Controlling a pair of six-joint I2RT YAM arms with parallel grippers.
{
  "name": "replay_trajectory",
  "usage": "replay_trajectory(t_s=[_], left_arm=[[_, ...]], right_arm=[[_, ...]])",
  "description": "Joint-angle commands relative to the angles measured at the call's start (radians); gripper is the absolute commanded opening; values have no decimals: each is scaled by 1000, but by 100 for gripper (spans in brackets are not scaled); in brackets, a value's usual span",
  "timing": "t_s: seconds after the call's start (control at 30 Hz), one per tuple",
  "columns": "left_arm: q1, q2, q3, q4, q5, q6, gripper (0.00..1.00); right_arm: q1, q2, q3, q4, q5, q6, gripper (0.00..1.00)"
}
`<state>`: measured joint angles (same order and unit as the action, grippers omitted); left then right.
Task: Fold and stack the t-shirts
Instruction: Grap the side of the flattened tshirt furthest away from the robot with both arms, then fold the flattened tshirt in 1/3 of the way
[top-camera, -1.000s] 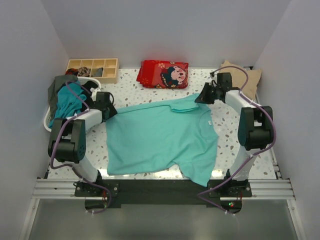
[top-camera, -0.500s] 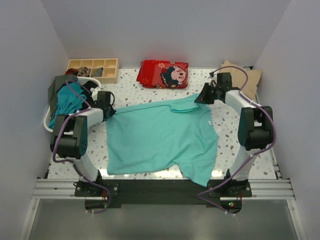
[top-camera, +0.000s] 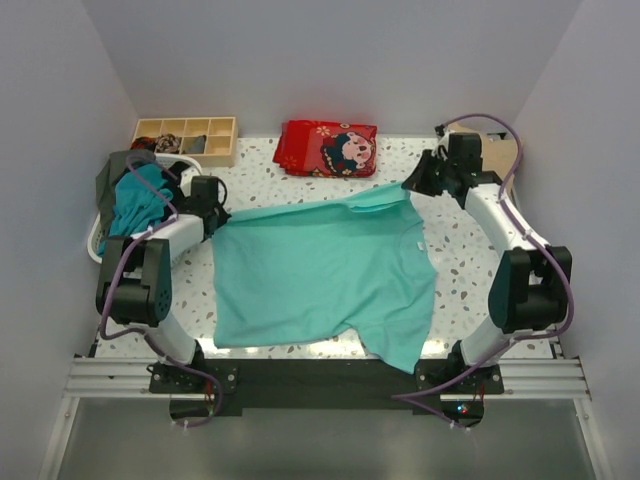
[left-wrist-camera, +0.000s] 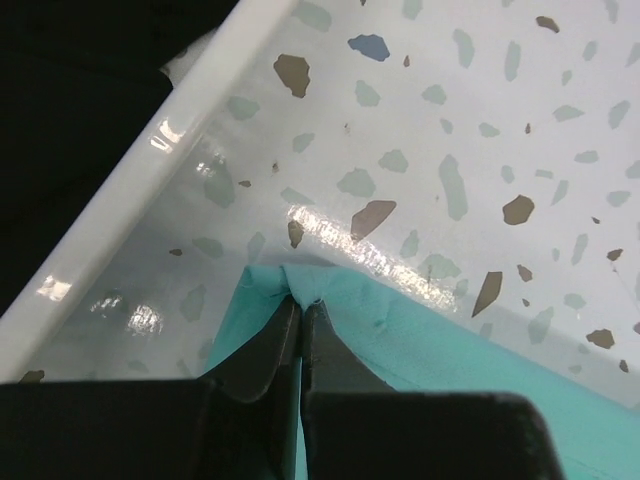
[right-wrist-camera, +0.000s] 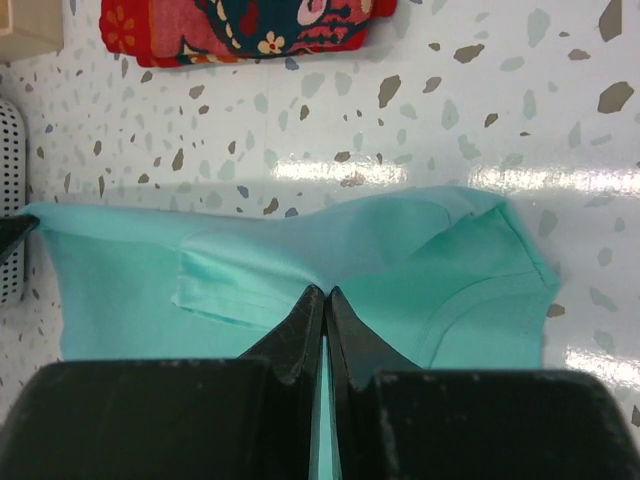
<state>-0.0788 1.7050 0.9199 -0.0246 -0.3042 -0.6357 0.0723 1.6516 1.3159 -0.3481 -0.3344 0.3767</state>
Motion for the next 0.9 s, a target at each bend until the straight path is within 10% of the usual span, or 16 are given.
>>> replay_trajectory(t_s=[0.0, 0.73, 0.87], left_arm=[[7, -93, 45, -40, 2, -7, 0], [7, -81, 8, -51, 85, 14, 17], [7, -45, 25, -17, 108, 27, 0]], right_arm=[[1, -45, -18, -48, 81, -27, 4], [1, -56, -58, -106, 40, -50, 5], [0, -47, -57, -98, 29, -48, 5]])
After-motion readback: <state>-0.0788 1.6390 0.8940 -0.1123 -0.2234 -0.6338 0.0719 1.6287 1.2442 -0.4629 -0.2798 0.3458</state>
